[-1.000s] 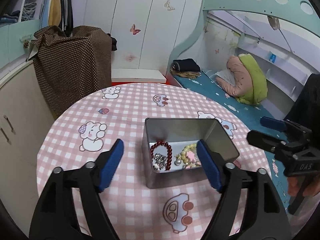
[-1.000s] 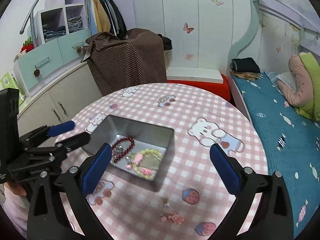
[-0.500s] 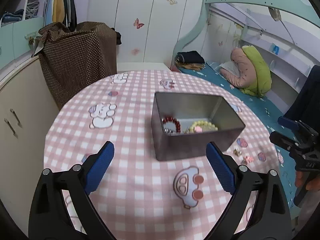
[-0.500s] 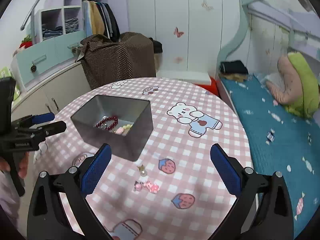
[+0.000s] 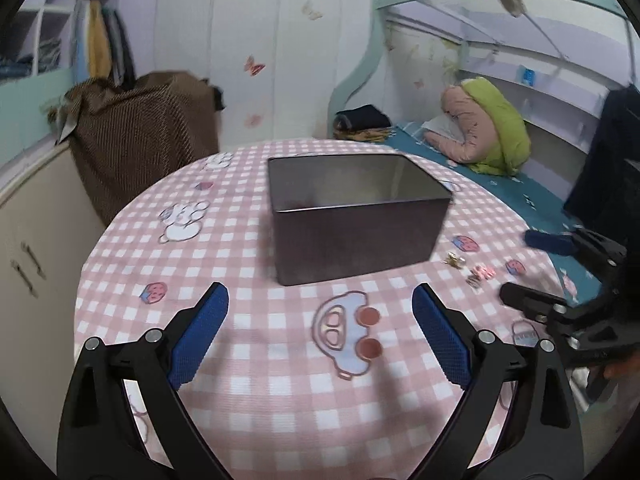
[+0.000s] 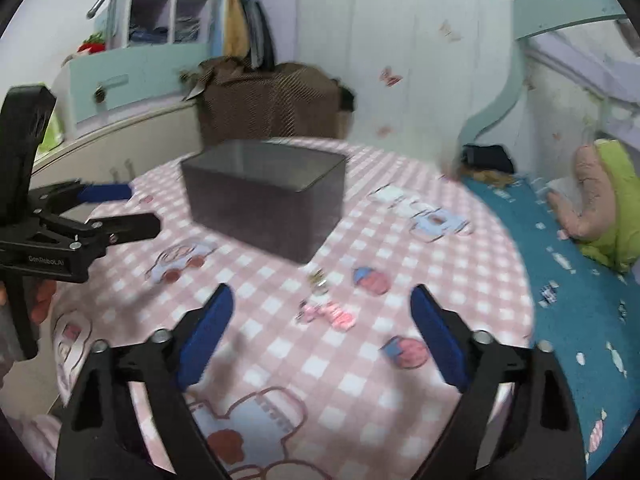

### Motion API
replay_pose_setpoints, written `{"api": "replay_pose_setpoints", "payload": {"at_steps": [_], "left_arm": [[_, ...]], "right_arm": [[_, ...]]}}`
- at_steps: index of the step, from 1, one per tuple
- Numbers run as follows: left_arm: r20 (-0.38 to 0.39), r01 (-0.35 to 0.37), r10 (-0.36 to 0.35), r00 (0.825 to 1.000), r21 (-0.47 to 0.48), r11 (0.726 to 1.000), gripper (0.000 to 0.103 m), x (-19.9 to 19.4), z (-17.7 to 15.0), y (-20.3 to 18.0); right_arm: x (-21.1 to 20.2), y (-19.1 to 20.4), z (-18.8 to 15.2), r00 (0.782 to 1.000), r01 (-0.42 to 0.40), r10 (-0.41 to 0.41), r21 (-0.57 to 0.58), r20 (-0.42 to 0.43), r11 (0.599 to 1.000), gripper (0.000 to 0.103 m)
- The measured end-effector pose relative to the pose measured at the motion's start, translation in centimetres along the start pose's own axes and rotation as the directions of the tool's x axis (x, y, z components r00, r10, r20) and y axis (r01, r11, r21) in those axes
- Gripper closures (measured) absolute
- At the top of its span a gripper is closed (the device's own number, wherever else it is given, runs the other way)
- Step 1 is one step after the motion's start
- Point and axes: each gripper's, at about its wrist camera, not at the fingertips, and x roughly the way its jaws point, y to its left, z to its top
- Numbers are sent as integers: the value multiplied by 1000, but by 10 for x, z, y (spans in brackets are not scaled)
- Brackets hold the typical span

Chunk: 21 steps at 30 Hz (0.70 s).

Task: Organize jewelry
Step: 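Lift both open grippers out of the box and back over the table, then grasp a pink charm with the right gripper while the left grasps a pearl earring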

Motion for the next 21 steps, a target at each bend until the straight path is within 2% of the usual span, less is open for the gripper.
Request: {"api": "replay_pose_setpoints", "payload": {"at_steps": [1, 2, 5, 10, 18, 21], "left_arm": [[-5, 10, -10, 1000, 19, 1000, 10, 2, -2, -2], [-13, 9, -8, 1000, 27, 1000, 10, 4, -3, -4], [-9, -6, 6, 1000, 1, 1000, 10, 7, -7, -5], [-13, 25, -26, 1000, -42, 999, 10, 10, -10, -2], [-1, 33, -33, 999, -12, 999, 10, 8, -11, -9], [0, 31, -31, 1000, -7, 999, 10, 8, -11, -11]], "right_arm": [[2, 0, -1, 1000, -9, 9, -1, -8, 1000, 40], [3, 2, -2, 1000, -15, 15, -6, -17, 1000, 42], [6, 4, -1, 1000, -12, 11, -14, -29, 1000, 47], [11, 8, -1, 998, -37, 34, -33, -62, 999, 59], [25, 15, 0, 992, -46, 38, -62, -123, 997, 71], [28, 9, 2, 991, -51, 48, -21, -127, 999, 76]]}}
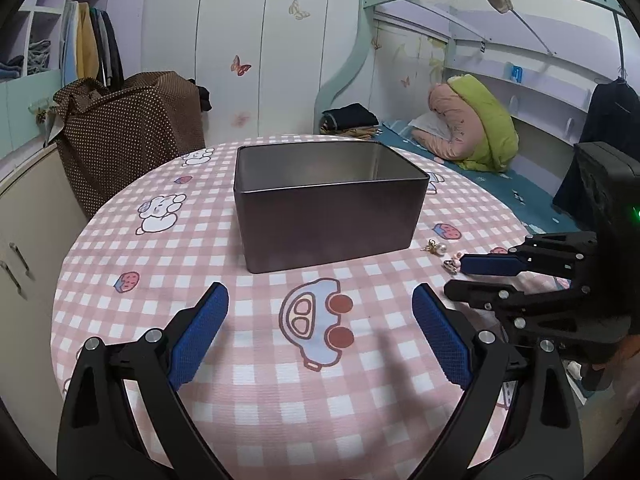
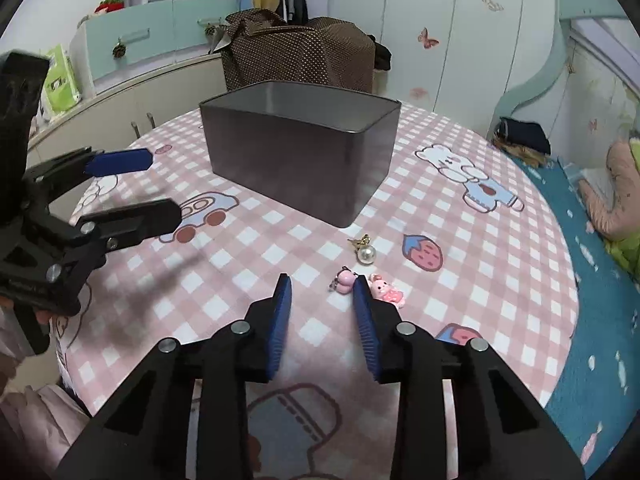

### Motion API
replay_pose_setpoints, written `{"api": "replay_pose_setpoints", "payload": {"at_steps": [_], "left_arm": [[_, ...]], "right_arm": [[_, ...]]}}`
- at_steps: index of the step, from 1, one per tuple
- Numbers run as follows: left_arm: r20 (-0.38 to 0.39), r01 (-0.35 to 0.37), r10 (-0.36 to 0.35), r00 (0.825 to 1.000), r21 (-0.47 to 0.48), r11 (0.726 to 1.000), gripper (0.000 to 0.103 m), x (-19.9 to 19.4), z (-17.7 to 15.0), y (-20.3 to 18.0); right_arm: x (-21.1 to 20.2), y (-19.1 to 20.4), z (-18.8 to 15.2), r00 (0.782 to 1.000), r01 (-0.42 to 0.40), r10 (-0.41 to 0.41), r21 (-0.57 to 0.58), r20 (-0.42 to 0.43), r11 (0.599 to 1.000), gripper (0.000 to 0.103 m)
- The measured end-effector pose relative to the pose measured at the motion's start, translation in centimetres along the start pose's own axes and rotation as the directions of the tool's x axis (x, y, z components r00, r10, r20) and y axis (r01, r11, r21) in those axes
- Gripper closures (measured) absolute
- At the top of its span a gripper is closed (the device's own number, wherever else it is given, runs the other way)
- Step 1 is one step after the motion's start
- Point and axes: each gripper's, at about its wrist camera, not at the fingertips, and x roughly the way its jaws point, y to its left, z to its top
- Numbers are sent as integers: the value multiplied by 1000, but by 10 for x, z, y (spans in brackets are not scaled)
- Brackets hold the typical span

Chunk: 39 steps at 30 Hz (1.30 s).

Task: Organize jewelry
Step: 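Grasp a pink charm with the right gripper while the left grasps a pearl earring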

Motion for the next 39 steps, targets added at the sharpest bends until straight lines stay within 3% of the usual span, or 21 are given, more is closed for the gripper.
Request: {"api": "replay_pose_setpoints", "payload": {"at_steps": [9, 16, 28, 39], "left_arm": [[-27, 77, -78, 997, -13, 997, 10, 4, 8, -8], [-26, 72, -72, 997, -3, 997, 10, 8, 17, -11], [-142, 105, -114, 983, -74, 992, 11, 51, 43, -1], [-156, 40, -53, 986, -86, 995, 11, 70, 59, -1]], "right_arm": [[4, -11, 6, 1000, 29, -29, 33, -9, 999, 91], [1, -11, 10, 999, 44, -44, 10, 11, 999, 90], [8, -13, 10, 999, 51, -51, 15, -18, 999, 89], [12, -16, 13, 998, 48, -48, -8, -28, 999, 89]]}}
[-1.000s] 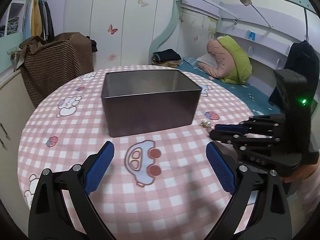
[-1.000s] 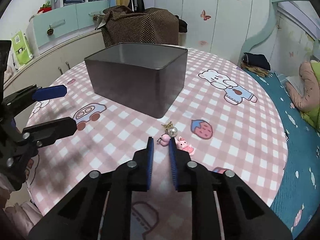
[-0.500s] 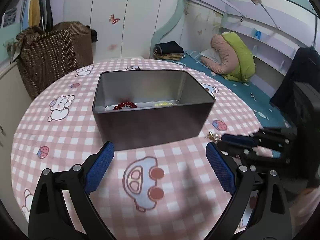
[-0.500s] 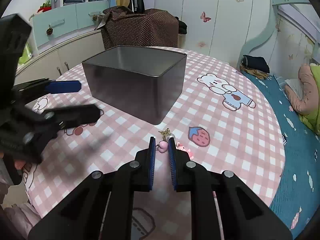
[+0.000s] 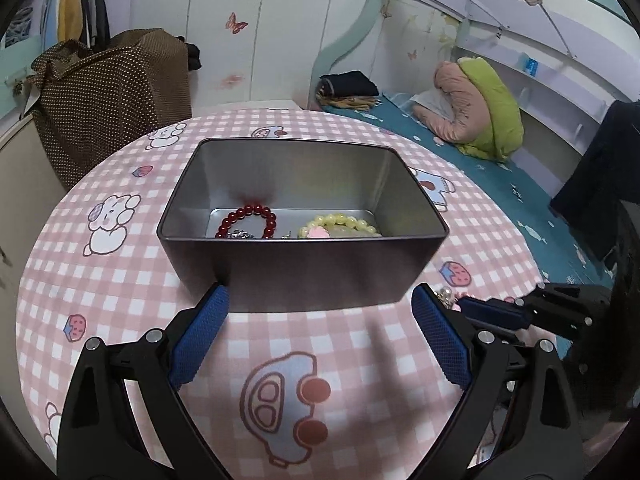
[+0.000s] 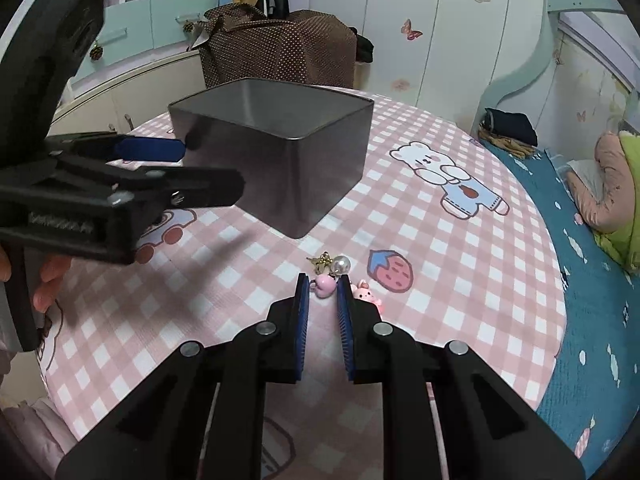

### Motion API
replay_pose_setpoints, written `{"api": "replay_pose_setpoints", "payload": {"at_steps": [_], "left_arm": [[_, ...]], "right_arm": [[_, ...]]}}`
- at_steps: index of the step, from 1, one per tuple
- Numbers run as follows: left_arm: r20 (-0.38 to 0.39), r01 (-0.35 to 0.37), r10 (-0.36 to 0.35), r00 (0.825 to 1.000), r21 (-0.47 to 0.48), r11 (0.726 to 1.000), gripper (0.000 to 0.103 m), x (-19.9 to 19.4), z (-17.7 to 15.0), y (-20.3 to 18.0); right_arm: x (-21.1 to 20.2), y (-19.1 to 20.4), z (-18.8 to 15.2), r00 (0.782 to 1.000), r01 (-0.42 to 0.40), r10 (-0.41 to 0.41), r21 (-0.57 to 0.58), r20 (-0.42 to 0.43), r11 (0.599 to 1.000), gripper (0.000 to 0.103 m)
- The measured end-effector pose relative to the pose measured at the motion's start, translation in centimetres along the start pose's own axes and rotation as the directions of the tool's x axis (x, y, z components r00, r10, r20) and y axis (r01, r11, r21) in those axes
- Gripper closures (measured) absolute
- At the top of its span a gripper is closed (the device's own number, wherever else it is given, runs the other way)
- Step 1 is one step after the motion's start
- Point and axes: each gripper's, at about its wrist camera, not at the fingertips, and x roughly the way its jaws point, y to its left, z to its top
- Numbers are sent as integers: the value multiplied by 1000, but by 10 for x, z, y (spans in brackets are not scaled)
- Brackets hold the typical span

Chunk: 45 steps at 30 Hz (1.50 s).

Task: Organize jewelry
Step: 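Grasp a pink charm with the right gripper while the left grasps a pearl earring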

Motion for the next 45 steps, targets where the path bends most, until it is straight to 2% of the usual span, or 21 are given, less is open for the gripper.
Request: {"api": "replay_pose_setpoints", "payload": {"at_steps": [10, 11, 12, 13, 20, 22, 25, 28, 30, 32, 45], "left_arm": [[-53, 51, -46, 998, 101, 994, 11, 6, -2, -37], [-60, 58, -52, 997, 106, 993, 14, 7, -2, -41], [-66, 63, -56, 996, 109, 992, 24, 8, -3, -44], [-83, 69, -60, 995, 113, 991, 26, 11, -3, -47], [-152, 81, -64, 986, 102, 992, 33, 29, -3, -71], [-167, 71, -53, 985, 106, 992, 38, 35, -3, -77], [-175, 48, -28, 984, 111, 993, 45, 43, -3, -84], [-163, 21, -1, 987, 121, 992, 59, 47, -2, -87], [-156, 5, 15, 988, 127, 992, 81, 48, -2, -87], [-150, -9, 29, 988, 136, 991, 92, 47, -3, -86], [-124, 43, -24, 992, 160, 986, 92, 28, -13, -87]], "right_arm": [[-5, -12, -4, 999, -33, 33, 29, 10, 999, 91], [-7, -14, -5, 999, -33, 32, 34, 15, 999, 91], [-9, -16, -5, 999, -31, 30, 38, 20, 999, 91], [-13, -20, -7, 999, -29, 28, 47, 29, 998, 91], [-34, -55, -7, 997, 5, -14, 102, 82, 995, 91], [-38, -62, -5, 995, 9, -19, 103, 97, 995, 91], [-39, -68, -2, 994, 5, -16, 102, 105, 995, 91], [-36, -73, 0, 994, -14, 2, 106, 110, 994, 91], [-35, -74, -1, 994, -21, 9, 105, 110, 994, 91], [-31, -76, -1, 994, -33, 21, 108, 107, 994, 91], [-38, -72, 0, 993, -32, 19, 116, 114, 993, 91]]}}
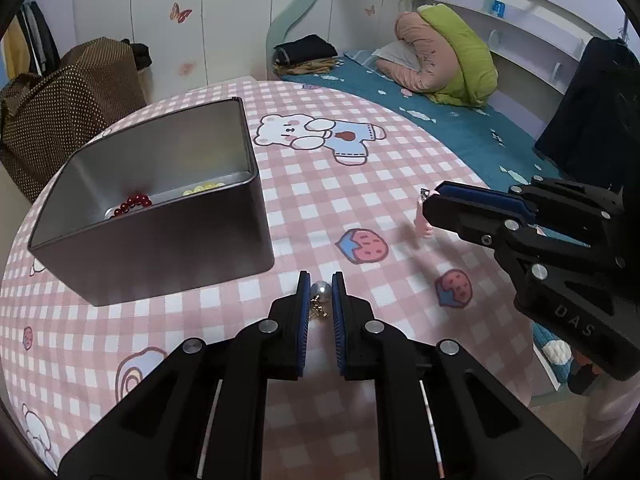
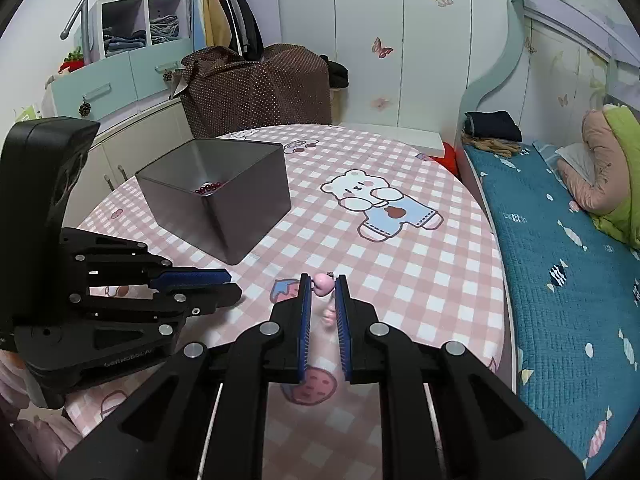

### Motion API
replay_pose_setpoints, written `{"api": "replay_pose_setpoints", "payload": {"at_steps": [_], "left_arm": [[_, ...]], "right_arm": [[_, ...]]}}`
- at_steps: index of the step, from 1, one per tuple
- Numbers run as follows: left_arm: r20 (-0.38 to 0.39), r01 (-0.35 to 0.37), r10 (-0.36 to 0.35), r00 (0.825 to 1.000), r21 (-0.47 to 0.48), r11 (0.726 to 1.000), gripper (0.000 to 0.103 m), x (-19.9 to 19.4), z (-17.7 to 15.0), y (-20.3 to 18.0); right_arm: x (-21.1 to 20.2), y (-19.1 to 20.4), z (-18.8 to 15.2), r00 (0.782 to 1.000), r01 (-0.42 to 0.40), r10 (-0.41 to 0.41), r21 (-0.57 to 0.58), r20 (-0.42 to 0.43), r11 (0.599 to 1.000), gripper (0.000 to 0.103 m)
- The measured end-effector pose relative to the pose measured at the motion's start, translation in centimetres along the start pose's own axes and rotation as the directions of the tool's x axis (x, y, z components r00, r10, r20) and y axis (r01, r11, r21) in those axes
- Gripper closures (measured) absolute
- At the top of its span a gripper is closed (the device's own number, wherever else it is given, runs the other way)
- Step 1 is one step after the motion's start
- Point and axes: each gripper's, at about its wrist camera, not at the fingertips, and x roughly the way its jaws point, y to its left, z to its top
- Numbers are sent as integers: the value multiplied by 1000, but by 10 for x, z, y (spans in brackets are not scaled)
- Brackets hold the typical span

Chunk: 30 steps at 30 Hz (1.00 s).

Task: Organize jewelry
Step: 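Grasp a pink charm with the right gripper while the left grasps a pearl earring, then carry the charm and earring into the grey box and open both grippers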

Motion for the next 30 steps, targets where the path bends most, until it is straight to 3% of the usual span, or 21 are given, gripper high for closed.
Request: {"api": "replay_pose_setpoints", "payload": {"at_steps": [7, 12, 30], "left_arm": [[44, 10, -11, 999, 28, 1000, 92, -20, -19, -1], [83, 20, -19, 996, -18, 1000, 92, -32, -24, 17], [206, -31, 46, 978, -75, 997, 92, -75, -9, 65]], "right_arm": [[-7, 11, -1, 1000, 7, -7, -10, 2, 1000, 91], [-10, 20, 2, 1000, 4, -4, -9, 11, 1000, 91], [-9, 71, 44, 994, -61, 65, -47, 87, 997, 91]]}}
